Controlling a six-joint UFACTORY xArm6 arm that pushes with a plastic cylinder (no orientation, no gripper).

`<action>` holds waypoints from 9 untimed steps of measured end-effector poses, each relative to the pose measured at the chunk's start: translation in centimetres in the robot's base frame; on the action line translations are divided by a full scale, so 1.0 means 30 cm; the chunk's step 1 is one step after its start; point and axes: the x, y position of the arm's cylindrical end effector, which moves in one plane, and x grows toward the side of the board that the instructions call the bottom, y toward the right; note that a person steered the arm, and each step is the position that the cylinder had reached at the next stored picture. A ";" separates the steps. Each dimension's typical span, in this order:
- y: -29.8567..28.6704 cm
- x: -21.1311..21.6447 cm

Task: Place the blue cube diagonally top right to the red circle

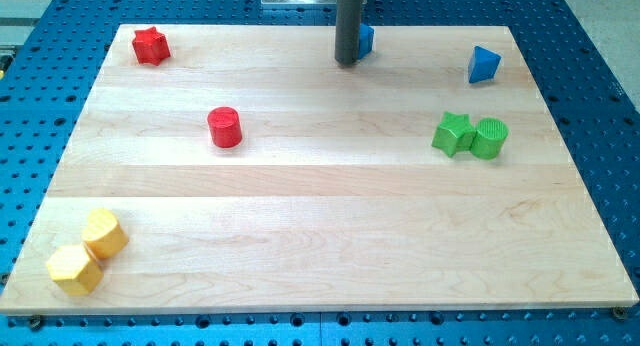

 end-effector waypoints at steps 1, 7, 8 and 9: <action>0.160 0.024; 0.045 -0.241; -0.068 -0.194; -0.151 -0.165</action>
